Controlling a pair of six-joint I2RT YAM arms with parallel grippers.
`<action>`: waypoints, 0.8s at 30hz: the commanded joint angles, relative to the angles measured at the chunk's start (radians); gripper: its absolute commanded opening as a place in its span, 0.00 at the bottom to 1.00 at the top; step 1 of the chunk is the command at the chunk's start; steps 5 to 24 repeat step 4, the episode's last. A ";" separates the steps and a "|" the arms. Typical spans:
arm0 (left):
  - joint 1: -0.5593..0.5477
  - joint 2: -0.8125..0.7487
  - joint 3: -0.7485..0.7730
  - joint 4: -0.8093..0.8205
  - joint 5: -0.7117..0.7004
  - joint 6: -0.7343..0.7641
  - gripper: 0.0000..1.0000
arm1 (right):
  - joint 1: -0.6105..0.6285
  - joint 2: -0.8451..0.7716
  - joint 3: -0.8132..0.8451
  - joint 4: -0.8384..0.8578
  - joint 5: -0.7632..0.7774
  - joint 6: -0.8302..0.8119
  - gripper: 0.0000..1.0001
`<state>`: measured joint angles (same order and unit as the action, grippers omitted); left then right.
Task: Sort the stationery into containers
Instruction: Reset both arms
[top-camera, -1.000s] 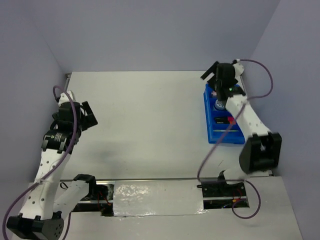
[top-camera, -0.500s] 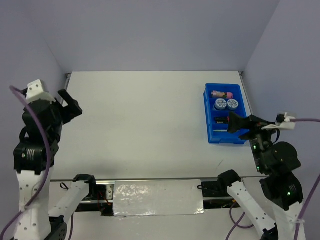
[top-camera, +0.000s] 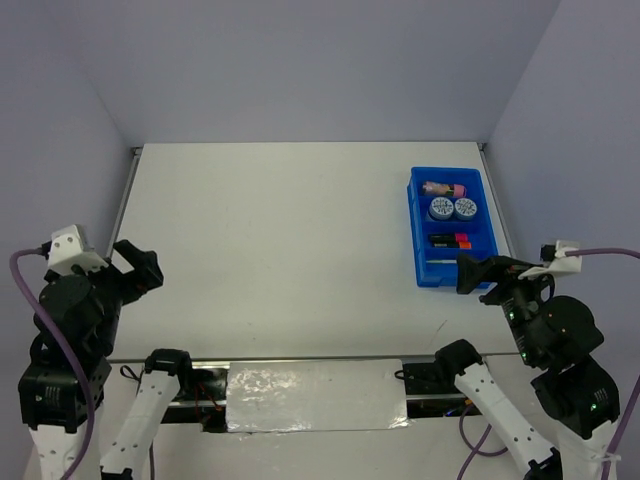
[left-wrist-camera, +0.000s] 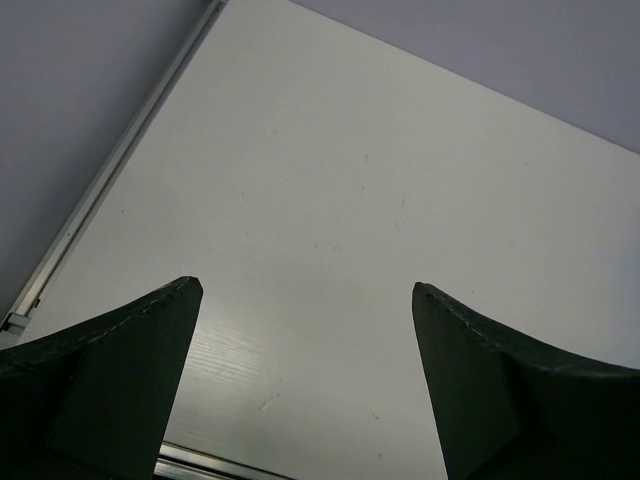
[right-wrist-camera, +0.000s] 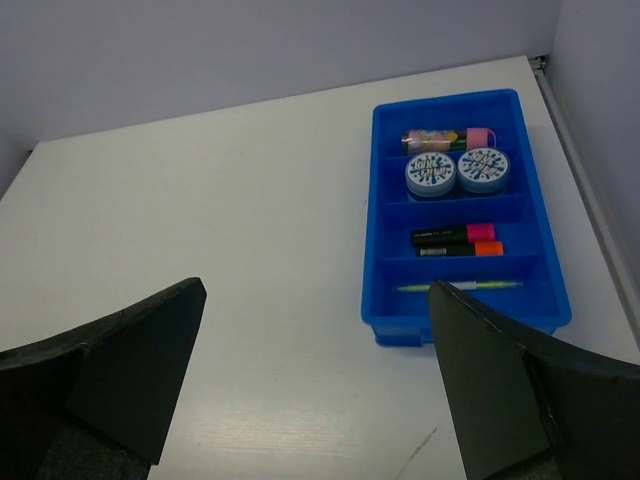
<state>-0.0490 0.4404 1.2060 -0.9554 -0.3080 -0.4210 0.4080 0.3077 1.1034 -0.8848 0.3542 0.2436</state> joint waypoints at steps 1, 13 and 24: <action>-0.008 0.017 0.000 0.010 0.009 0.013 0.99 | 0.005 0.005 0.006 -0.008 -0.004 -0.020 1.00; -0.014 0.014 0.000 0.012 -0.003 0.013 0.99 | 0.005 0.004 0.003 -0.006 0.005 -0.014 1.00; -0.014 0.014 0.000 0.012 -0.003 0.013 0.99 | 0.005 0.004 0.003 -0.006 0.005 -0.014 1.00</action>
